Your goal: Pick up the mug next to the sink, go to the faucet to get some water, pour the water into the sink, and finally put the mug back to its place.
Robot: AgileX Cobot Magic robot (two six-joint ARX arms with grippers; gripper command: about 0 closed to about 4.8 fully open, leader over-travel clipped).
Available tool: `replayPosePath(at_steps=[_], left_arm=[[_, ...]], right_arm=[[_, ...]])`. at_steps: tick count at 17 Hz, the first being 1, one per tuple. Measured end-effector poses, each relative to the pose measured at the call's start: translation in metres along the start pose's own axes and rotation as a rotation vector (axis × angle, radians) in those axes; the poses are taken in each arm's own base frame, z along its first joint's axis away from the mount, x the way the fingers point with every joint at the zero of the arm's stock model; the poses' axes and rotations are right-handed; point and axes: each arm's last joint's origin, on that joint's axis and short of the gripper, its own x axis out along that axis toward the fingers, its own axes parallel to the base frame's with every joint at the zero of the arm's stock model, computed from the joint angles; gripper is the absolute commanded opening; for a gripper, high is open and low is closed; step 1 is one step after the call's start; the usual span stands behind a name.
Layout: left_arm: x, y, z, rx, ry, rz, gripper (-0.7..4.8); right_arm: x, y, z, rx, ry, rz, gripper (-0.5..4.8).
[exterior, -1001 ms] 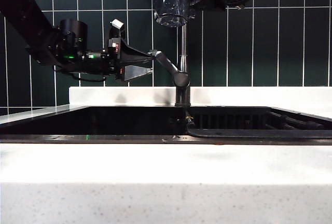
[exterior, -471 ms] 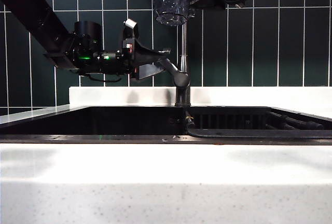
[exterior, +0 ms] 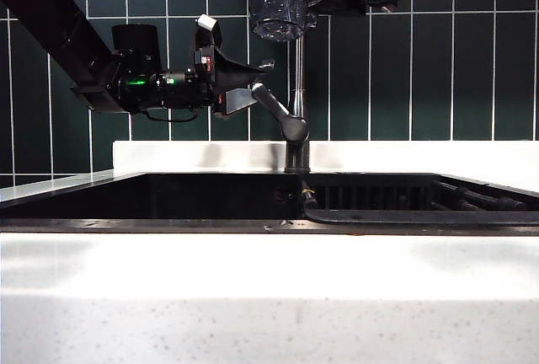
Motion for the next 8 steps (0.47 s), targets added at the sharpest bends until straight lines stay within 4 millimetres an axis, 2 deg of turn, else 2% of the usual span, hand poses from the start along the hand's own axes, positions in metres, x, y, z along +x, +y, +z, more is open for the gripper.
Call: replayPosePath(at_steps=[3, 4, 5, 8], left_arm=[[0.0, -0.0006, 0.0013, -0.001, -0.002, -0.006, 4.29], [0.0, -0.0007, 0.0013, -0.003, -0.001, -0.008, 4.2], [0.0, -0.0007, 0.0013, -0.004, -0.001, -0.01, 3.78], [-0.0014, -0.0013, 0.0006, -0.005, 0.015, -0.046, 3.66]], right_arm=[[0.0, 0.0, 0.0, -0.001, 0.0, 0.0, -0.06], [-0.0001, 0.0, 0.0001, -0.001, 0.0, 0.0, -0.06], [0.0, 0.0, -0.0002, 0.0, 0.001, 0.0, -0.06], [0.0, 0.0, -0.0002, 0.0, 0.001, -0.001, -0.06]])
